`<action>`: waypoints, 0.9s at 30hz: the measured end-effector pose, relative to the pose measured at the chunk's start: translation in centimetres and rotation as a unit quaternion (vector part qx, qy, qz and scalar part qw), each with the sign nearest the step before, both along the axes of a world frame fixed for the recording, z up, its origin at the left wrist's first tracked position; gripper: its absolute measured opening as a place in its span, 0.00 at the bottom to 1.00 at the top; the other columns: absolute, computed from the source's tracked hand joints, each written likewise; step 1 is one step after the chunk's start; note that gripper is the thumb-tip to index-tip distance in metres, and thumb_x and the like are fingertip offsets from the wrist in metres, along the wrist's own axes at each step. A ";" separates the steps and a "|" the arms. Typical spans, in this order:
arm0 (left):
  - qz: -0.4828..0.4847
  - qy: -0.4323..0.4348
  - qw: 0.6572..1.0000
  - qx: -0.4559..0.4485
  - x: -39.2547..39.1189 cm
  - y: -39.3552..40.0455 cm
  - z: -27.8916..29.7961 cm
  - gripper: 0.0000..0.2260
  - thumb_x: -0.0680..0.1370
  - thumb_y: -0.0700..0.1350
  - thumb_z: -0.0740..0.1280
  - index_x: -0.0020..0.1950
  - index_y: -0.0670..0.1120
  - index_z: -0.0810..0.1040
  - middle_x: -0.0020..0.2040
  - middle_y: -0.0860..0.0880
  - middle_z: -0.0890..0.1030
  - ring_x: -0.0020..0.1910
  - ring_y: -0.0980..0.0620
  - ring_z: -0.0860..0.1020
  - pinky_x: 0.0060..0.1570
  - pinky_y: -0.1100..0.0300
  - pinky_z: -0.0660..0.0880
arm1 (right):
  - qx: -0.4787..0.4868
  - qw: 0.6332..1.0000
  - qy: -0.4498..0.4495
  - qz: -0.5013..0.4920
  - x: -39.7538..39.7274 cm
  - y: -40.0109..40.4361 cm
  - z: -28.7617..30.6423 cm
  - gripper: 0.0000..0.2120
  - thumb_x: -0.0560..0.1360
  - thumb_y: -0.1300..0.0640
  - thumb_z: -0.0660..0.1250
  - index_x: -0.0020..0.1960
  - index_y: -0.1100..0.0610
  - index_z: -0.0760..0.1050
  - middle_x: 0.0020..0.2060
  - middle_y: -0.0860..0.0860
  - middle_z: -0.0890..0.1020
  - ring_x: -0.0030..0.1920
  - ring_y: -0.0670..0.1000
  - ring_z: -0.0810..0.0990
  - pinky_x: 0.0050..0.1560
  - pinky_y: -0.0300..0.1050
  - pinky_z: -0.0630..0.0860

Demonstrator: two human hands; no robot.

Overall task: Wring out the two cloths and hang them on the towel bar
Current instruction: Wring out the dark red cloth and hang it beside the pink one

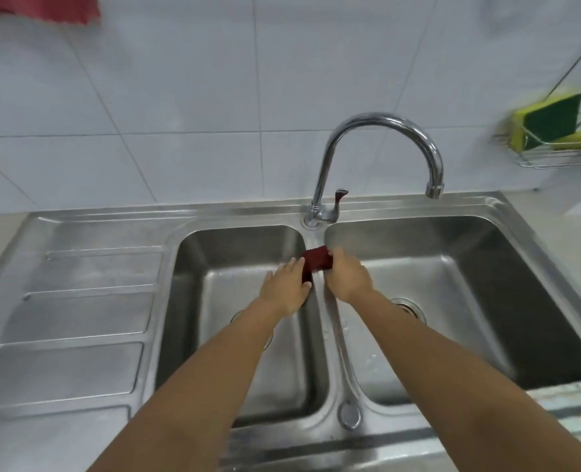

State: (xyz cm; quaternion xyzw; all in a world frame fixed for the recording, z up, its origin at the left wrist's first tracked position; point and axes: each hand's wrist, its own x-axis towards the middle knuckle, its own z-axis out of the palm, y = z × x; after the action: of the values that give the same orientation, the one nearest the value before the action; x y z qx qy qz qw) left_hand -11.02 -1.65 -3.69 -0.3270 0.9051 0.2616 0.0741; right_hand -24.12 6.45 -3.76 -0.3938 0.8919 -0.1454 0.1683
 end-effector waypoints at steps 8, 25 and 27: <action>0.135 0.134 0.979 0.078 -1.5 2.1 -0.9 0.28 0.79 0.46 0.63 0.77 0.46 0.57 0.70 0.44 0.72 0.66 0.43 0.73 0.64 0.51 0.71 | -0.103 0.972 -0.190 -0.088 -1.0 0.9 -1.0 0.19 0.74 0.65 0.61 0.64 0.57 0.70 0.58 0.56 0.80 0.57 0.58 0.78 0.58 0.51 0.74; 0.091 0.124 0.979 0.132 3.4 2.5 6.4 0.03 0.78 0.44 0.65 0.50 0.48 0.74 0.49 0.48 0.81 0.50 0.47 0.79 0.54 0.51 0.76 | -0.165 0.890 -0.424 -0.012 2.7 7.4 5.8 0.17 0.75 0.54 0.69 0.63 0.51 0.72 0.53 0.57 0.81 0.48 0.53 0.82 0.52 0.46 0.77; 0.111 0.160 0.964 0.182 4.5 2.8 8.0 0.02 0.77 0.44 0.66 0.48 0.50 0.74 0.49 0.47 0.82 0.50 0.47 0.81 0.56 0.48 0.78 | -0.154 0.871 -0.465 0.030 3.4 7.9 6.6 0.25 0.72 0.56 0.73 0.67 0.49 0.70 0.54 0.56 0.81 0.52 0.54 0.83 0.55 0.45 0.78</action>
State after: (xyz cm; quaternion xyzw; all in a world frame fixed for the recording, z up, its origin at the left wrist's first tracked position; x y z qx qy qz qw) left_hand -6.55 1.12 4.33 -0.3607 0.8003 0.4771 -0.0429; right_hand -20.74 14.33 2.80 -0.3279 0.6648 -0.4423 0.5049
